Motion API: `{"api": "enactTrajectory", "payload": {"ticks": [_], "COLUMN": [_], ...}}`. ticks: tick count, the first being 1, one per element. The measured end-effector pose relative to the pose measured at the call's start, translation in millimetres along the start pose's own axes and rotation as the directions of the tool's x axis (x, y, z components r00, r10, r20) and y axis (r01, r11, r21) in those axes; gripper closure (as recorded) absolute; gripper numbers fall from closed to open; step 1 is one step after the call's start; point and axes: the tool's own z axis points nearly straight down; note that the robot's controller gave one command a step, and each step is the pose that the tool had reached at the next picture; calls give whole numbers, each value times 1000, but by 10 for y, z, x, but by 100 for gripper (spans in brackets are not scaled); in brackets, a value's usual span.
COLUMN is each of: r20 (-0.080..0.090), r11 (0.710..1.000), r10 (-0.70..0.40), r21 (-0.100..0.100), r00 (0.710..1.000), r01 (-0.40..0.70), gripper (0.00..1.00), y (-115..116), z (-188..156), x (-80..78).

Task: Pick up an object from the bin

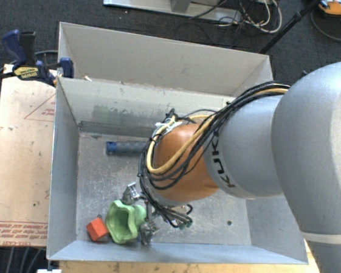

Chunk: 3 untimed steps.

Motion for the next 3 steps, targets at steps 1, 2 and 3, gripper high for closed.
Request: {"api": "enactTrajectory", "payload": {"ticks": [1,2,3], "r20": [-2,5,4], "r11": [821,829,829], "r10": [-571,-560,-560], "r21": [-13,-11,-11], "r00": [821,829,829], "r01": [571,560,560], "gripper": [0,0,100], "y": [413,331,329], "z": [13,19,13], "x": [-296,-240,-241]}}
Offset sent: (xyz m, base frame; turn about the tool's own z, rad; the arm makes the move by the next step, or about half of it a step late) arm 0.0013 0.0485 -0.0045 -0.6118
